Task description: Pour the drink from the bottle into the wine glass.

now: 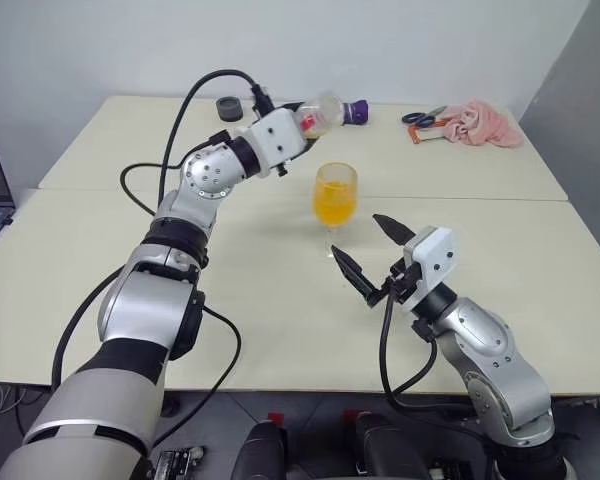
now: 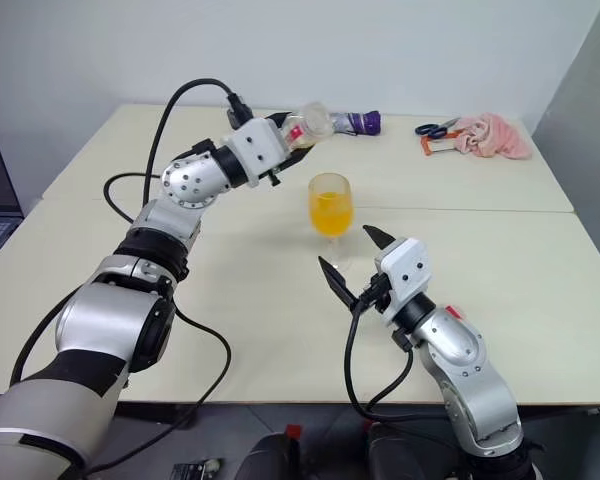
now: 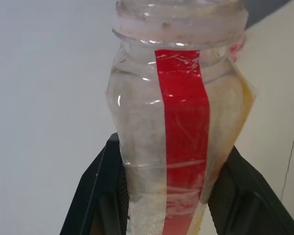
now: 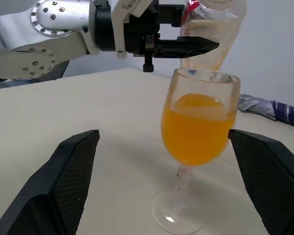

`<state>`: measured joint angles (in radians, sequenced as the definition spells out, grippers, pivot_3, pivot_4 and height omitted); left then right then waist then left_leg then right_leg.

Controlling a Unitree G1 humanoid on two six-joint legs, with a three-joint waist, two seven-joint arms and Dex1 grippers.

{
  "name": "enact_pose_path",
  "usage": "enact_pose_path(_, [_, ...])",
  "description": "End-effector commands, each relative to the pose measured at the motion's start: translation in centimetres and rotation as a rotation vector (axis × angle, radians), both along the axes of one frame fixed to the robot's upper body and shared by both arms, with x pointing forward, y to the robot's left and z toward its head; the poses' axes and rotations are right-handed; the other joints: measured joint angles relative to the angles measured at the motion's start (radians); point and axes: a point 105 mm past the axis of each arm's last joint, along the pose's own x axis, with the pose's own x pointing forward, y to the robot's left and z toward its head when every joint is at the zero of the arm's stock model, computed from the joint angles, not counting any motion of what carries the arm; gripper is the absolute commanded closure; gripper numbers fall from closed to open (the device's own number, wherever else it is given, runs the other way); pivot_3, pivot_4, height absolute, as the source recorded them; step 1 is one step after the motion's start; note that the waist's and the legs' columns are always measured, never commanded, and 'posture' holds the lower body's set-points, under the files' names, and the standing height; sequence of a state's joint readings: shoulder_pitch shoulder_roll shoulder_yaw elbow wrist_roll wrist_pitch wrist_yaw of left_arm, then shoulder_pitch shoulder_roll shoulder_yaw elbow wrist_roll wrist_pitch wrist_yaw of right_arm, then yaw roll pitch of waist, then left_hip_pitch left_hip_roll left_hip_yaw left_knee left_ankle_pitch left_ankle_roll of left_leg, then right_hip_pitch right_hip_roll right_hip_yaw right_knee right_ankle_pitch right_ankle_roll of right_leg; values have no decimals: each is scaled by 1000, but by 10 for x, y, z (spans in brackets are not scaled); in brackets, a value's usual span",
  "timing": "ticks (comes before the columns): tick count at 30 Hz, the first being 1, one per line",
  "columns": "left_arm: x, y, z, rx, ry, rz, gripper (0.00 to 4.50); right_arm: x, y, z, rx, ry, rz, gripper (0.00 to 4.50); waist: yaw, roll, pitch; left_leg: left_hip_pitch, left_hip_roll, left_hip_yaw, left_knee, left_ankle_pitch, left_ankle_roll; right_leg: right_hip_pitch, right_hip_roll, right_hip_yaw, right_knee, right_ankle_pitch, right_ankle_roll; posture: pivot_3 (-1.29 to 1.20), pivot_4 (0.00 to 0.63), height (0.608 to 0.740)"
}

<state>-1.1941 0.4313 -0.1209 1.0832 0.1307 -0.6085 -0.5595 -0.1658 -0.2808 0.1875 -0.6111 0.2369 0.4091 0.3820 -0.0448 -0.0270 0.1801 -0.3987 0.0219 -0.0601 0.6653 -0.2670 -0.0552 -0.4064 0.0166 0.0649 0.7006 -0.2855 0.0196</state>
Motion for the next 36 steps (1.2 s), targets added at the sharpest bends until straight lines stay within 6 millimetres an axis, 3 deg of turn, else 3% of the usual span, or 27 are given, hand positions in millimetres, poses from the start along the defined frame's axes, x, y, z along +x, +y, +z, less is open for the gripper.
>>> enact_pose_path(1, [1,40,14,-186,51,86,2811,-8,6,10,-17,-19,124,0,-8,0,0,0,0,0,0,0,0,0,0,0,1,0,0,0,150,740])
enact_pose_path(5, [-6,83,-13,-345,200,175,2811,-10,14,9,-51,66,275,0,-18,0,0,1,3,-1,0,0,0,0,0,0,2,0,0,0,150,740])
enact_pose_path(7, [-11,95,-21,-416,249,206,2811,-8,17,9,-64,92,308,0,-15,0,0,1,4,-2,1,0,0,0,0,0,4,0,0,0,150,740])
enact_pose_path(11, [-24,129,-45,-549,338,312,2811,4,32,12,-107,109,335,0,-12,0,0,-1,5,-4,6,0,0,0,0,-2,7,0,0,0,150,740])
enact_pose_path(16, [-39,153,-61,-629,398,397,2811,11,46,13,-138,106,358,0,-7,0,0,-1,5,-5,12,0,0,0,-1,-2,12,0,0,0,150,740])
enact_pose_path(26, [-48,175,-90,-663,483,486,2811,13,57,15,-158,91,374,0,0,0,0,0,4,-5,13,0,0,1,-1,-2,12,0,0,0,150,740])
enact_pose_path(32, [-45,178,-94,-655,484,498,2811,13,58,15,-164,92,372,0,1,0,0,0,4,-5,13,0,0,1,-1,-2,12,0,0,0,150,740])
enact_pose_path(36, [-44,175,-96,-667,489,481,1502,13,58,15,-163,92,370,0,0,0,0,0,4,-5,13,0,0,1,-1,-2,12,0,0,0,150,740])
